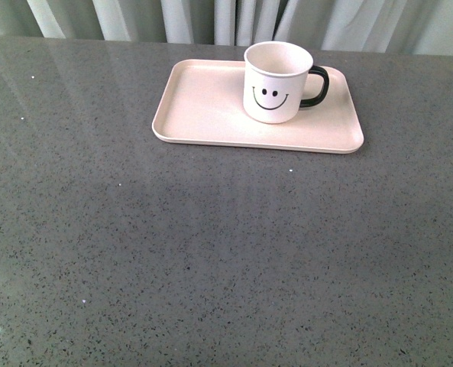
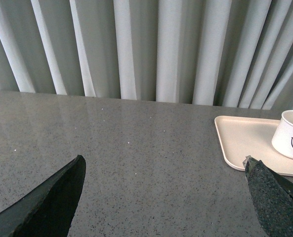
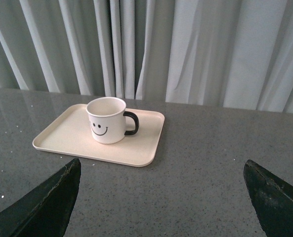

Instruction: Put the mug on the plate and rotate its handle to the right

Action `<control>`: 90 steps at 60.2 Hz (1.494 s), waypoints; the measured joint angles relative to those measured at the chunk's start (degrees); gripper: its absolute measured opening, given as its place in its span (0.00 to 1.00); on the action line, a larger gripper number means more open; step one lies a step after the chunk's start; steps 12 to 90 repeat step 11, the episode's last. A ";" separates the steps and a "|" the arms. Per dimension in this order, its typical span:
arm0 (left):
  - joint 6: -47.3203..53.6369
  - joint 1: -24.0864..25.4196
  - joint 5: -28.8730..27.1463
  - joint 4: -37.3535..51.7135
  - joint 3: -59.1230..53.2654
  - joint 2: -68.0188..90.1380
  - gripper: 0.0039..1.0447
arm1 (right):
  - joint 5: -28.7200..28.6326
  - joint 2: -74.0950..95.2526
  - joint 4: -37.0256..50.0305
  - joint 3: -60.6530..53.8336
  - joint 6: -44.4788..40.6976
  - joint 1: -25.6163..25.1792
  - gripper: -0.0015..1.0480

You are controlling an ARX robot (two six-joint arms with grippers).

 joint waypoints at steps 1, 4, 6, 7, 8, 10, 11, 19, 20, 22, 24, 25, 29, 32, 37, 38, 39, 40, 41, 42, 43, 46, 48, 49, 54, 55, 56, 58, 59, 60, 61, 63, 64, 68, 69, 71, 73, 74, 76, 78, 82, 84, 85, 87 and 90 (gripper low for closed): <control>0.00 0.00 0.00 0.00 0.00 0.00 0.91 | 0.00 0.00 0.00 0.00 -0.02 0.00 0.91; 0.00 0.00 0.00 0.02 0.00 0.00 0.91 | 0.00 0.00 0.00 0.00 -0.02 -0.02 0.91; 0.00 0.00 0.00 0.00 0.00 0.00 0.91 | 0.00 0.00 0.00 0.00 -0.02 0.00 0.91; 0.00 0.00 0.00 0.00 0.00 0.00 0.91 | 0.00 0.00 0.00 0.00 0.00 -0.02 0.91; 0.00 0.00 0.00 0.00 0.00 0.00 0.91 | 0.00 0.00 0.00 0.00 -0.02 0.00 0.91; 0.00 0.00 0.00 0.00 0.00 0.00 0.91 | 0.00 0.00 0.00 0.00 -0.02 0.00 0.91; 0.00 0.00 0.00 0.00 0.00 0.00 0.91 | 0.00 0.00 0.00 0.00 -0.02 0.00 0.91; 0.00 0.00 0.00 0.00 0.00 0.00 0.91 | 0.00 0.00 0.00 0.00 -0.02 0.00 0.91; 0.00 0.00 0.00 0.00 0.00 0.00 0.91 | 0.00 0.00 0.00 0.00 -0.02 0.00 0.91; 0.00 0.00 0.00 0.00 0.00 0.00 0.91 | 0.00 0.00 0.00 0.00 -0.02 0.00 0.91; 0.00 0.00 0.00 0.00 0.00 0.00 0.91 | 0.00 0.00 0.00 0.00 -0.02 0.00 0.91; 0.00 0.00 0.00 0.00 0.00 0.00 0.91 | 0.00 0.00 0.00 0.00 -0.02 0.00 0.91; 0.00 0.00 0.00 0.00 0.00 0.00 0.91 | 0.00 0.00 0.00 0.00 -0.02 0.00 0.91; 0.00 0.00 0.00 0.00 0.00 0.00 0.91 | 0.00 0.00 0.00 0.00 -0.02 0.00 0.91; 0.00 0.00 0.00 0.00 0.00 0.00 0.91 | 0.00 0.00 0.00 0.00 -0.02 0.00 0.91; 0.00 0.00 0.00 0.00 0.00 0.00 0.91 | 0.00 0.00 0.00 0.00 -0.02 0.00 0.91; 0.00 0.00 0.00 0.00 0.00 0.00 0.91 | 0.00 0.00 0.00 0.00 -0.02 0.00 0.91; 0.00 0.00 0.00 0.00 0.00 0.00 0.91 | 0.00 0.00 0.00 0.00 -0.02 0.00 0.91; 0.00 0.00 0.00 0.00 0.00 0.00 0.91 | 0.00 0.00 0.00 0.00 -0.02 0.00 0.91; 0.00 0.00 0.00 0.00 0.00 0.00 0.91 | 0.00 0.00 0.00 0.00 -0.02 0.00 0.91; 0.00 0.00 0.00 0.00 0.00 0.00 0.91 | 0.00 0.00 0.00 0.00 -0.02 0.00 0.91; 0.00 0.00 0.00 0.00 0.00 0.00 0.91 | 0.00 0.00 0.00 0.00 -0.02 0.00 0.91; 0.00 0.00 0.00 0.00 0.00 0.00 0.91 | 0.00 0.00 0.00 0.00 -0.02 0.00 0.91; 0.00 0.00 0.00 0.00 0.00 0.00 0.91 | 0.00 0.00 0.00 0.00 -0.02 0.00 0.91; 0.00 0.00 0.00 0.00 0.00 0.00 0.91 | 0.00 0.00 0.00 0.00 -0.02 0.00 0.91; 0.00 0.00 0.00 0.00 0.00 0.00 0.91 | 0.00 0.00 0.00 0.00 -0.02 0.00 0.91; 0.00 0.00 0.00 0.00 0.00 0.00 0.91 | 0.00 0.00 0.00 0.00 -0.02 0.00 0.91; 0.00 0.00 0.00 0.00 0.00 0.00 0.91 | 0.00 0.00 0.00 0.00 -0.02 0.00 0.91; 0.00 0.00 0.00 0.00 0.00 0.00 0.91 | 0.00 0.00 0.00 0.00 -0.02 0.00 0.91; 0.00 0.00 0.00 0.00 0.00 0.00 0.91 | 0.00 0.00 0.00 0.00 -0.02 0.00 0.91; 0.00 0.00 0.00 0.00 0.00 0.00 0.91 | 0.00 0.00 0.00 0.00 -0.02 0.00 0.91; 0.00 0.00 0.00 0.00 0.00 0.00 0.91 | 0.00 0.00 0.00 0.00 -0.02 0.00 0.91; 0.00 0.00 0.00 0.00 0.00 0.00 0.91 | 0.00 0.00 0.00 0.00 -0.02 0.00 0.91; 0.00 0.00 0.00 0.00 0.00 0.00 0.91 | 0.00 0.00 0.00 0.00 -0.02 0.00 0.91; 0.00 0.00 0.00 0.00 0.00 0.00 0.91 | 0.00 0.00 0.00 0.00 -0.02 0.00 0.91; 0.00 0.00 0.00 0.00 0.00 0.00 0.91 | 0.00 0.00 0.00 0.00 -0.02 0.00 0.91; 0.00 0.00 0.00 0.00 0.00 0.00 0.91 | 0.00 0.00 0.00 0.00 -0.02 0.00 0.91; 0.00 0.00 0.00 0.00 0.00 0.00 0.91 | 0.00 0.00 0.00 0.00 -0.02 0.00 0.91; 0.00 0.00 0.00 0.00 0.00 0.00 0.91 | 0.00 0.00 0.00 0.00 -0.02 0.00 0.91; 0.00 0.00 0.00 0.00 0.00 0.00 0.91 | 0.00 0.00 0.00 0.00 -0.02 0.00 0.91; 0.00 0.00 0.00 0.00 0.00 0.00 0.91 | 0.00 0.00 0.00 0.00 -0.02 0.00 0.91; 0.00 0.00 0.00 0.00 0.00 0.00 0.91 | 0.00 0.00 0.00 0.00 -0.02 0.00 0.91; 0.00 0.00 0.00 0.00 0.00 0.00 0.91 | 0.00 0.00 0.00 0.00 -0.02 0.00 0.91; 0.00 0.00 0.00 0.00 0.00 0.00 0.91 | 0.00 0.00 0.00 0.00 -0.02 0.00 0.91; 0.00 0.00 0.00 0.00 0.00 0.00 0.91 | 0.00 0.00 0.00 0.00 -0.02 0.00 0.91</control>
